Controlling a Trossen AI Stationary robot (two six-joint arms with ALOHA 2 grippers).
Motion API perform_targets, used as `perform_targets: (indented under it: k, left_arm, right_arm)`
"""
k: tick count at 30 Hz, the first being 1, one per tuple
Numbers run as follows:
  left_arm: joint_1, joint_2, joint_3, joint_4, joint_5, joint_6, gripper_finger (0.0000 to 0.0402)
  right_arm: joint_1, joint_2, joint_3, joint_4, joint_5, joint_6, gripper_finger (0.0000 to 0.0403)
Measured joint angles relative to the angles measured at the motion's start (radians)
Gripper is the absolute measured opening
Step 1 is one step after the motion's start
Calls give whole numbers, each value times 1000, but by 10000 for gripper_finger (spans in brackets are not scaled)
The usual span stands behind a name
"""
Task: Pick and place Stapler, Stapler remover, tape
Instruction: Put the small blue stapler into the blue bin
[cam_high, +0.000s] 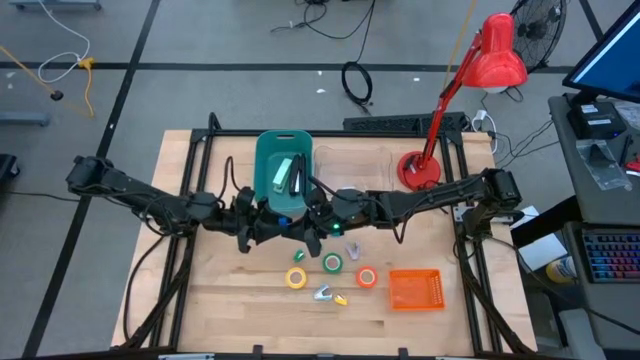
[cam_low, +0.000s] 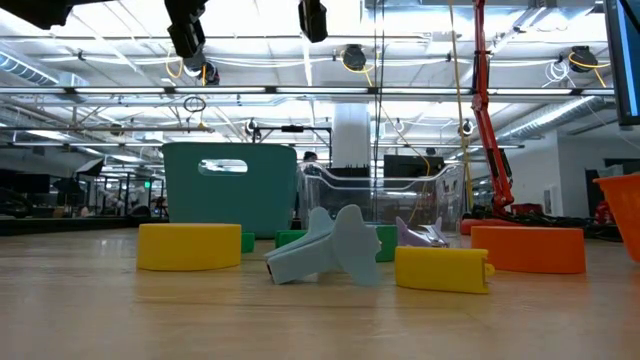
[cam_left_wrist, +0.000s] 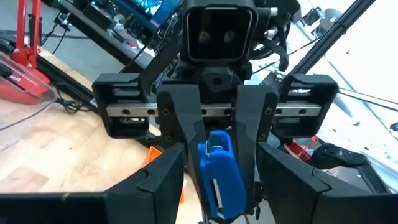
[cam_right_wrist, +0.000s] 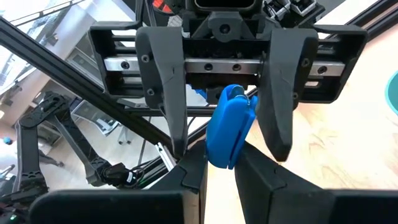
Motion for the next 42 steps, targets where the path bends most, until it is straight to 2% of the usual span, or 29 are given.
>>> perform_targets:
  k: [4,11,17,26,30,34,42]
  left_arm:
    - [0,-1,0,3,0,3,166]
    - [0,-1,0,4,14,6,59]
    - [12,-2,0,4,22,17,58]
    - [44,-1,0,3,31,59,58]
    - [87,-1,0,0,13,67,57]
    - [152,-6,0,1,68,67,57]
    - [280,-6,-1,-8,218,55,57]
  right_arm:
    - [0,0,0,0,0,0,49]
    - [1,0,0,-5,3,-19,49]
    - [0,0,0,-6,1,-16,67]
    - [14,0,0,-38,-57,-4,139]
    - [25,0,0,-64,-127,15,169]
    - [29,0,0,-68,-180,27,192]
    - [62,0,0,-198,-175,16,202]
